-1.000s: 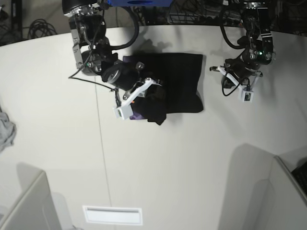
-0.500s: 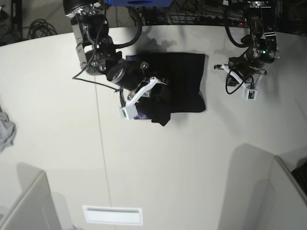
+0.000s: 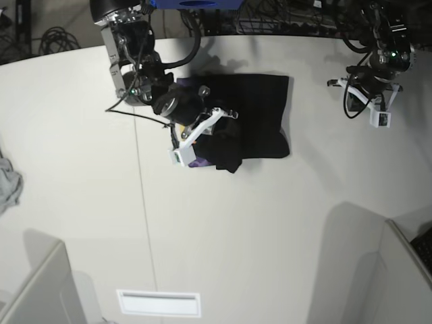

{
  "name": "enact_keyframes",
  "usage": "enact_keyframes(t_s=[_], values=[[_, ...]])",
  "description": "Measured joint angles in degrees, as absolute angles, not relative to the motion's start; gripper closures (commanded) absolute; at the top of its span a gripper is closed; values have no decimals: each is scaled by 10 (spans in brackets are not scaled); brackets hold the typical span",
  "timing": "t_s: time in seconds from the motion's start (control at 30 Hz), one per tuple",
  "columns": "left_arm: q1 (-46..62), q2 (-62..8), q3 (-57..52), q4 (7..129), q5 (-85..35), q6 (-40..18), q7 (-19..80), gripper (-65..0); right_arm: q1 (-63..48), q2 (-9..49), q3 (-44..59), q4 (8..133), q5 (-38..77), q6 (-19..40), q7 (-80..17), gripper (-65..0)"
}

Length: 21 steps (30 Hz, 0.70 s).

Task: Fold the T-shirt properly
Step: 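Press and tuck the folded end with the right gripper, left gripper withdrawn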

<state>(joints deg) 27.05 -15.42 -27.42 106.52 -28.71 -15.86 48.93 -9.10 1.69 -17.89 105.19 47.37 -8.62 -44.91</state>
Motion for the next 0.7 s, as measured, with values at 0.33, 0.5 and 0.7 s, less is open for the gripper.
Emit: enact_keyframes(t_s=[0.33,0.5,0.7], values=[[307,-164,-370,1061,-287,-159,491,0,-53,19,-242,1031,470,-88,-448,-275],[305,-165,-378,1061,-286,-159,491,0,-6,15,-313,1000,476,-88,-450,-296],[306,-164,-378,1061,-287,-160,492,0,59,3,-392,997,477,-92,-455,-290]])
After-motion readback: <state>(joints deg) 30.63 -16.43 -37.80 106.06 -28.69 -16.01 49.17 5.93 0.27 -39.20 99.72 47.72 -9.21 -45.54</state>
